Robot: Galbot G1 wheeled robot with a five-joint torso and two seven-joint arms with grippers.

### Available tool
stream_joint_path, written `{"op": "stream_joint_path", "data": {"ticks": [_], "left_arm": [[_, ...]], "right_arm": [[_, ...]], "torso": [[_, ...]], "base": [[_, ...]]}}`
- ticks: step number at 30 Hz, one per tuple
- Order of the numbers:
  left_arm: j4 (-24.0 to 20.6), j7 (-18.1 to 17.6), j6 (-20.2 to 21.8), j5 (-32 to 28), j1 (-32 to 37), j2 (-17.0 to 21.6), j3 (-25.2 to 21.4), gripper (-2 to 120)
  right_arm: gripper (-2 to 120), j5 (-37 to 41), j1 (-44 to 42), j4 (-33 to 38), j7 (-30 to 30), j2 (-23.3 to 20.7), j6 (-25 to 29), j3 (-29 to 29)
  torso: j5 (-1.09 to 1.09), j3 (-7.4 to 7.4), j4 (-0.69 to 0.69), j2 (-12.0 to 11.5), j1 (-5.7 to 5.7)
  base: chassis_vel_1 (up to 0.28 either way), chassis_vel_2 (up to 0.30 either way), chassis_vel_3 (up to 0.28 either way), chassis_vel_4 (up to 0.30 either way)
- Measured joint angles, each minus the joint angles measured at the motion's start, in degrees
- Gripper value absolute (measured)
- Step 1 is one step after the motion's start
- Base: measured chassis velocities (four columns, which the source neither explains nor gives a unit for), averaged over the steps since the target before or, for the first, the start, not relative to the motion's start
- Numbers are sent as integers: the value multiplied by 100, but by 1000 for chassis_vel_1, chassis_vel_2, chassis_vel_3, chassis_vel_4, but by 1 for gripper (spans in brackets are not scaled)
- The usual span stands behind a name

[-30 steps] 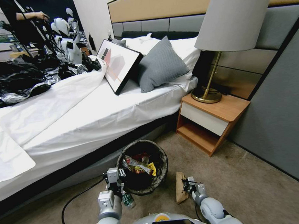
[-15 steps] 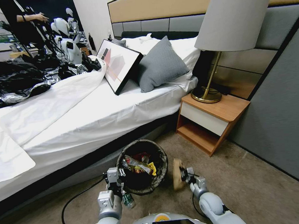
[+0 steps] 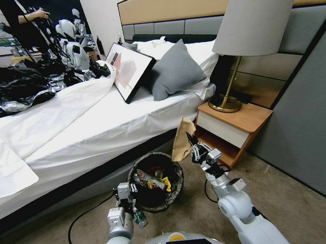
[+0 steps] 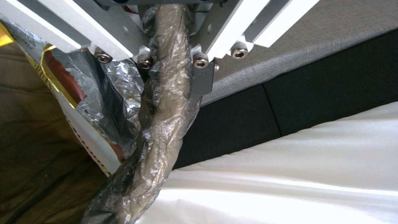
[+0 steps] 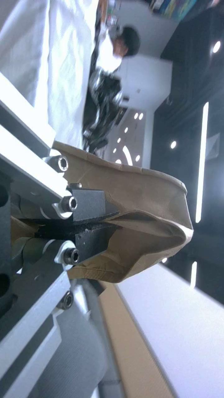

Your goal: Pick up the trash bin, then pick up the garbage from the floor and place it into the trash bin.

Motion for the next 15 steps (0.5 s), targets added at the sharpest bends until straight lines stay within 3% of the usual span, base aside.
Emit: {"op": "stream_joint_path", "data": {"ticks": [8, 15], "left_arm": [[12, 2, -2, 14, -5, -4, 33, 0], [31, 4, -6, 46, -19, 0, 77, 0]], "right_arm": [[0, -303, -379, 149, -383, -63, 153, -307], [0, -829, -707, -319, -548, -53, 384, -712]], "torso": [[0, 0, 1, 0, 0], [0, 0, 0, 0, 0]], "base": [[0, 0, 0, 0], [0, 0, 0, 0]]}}
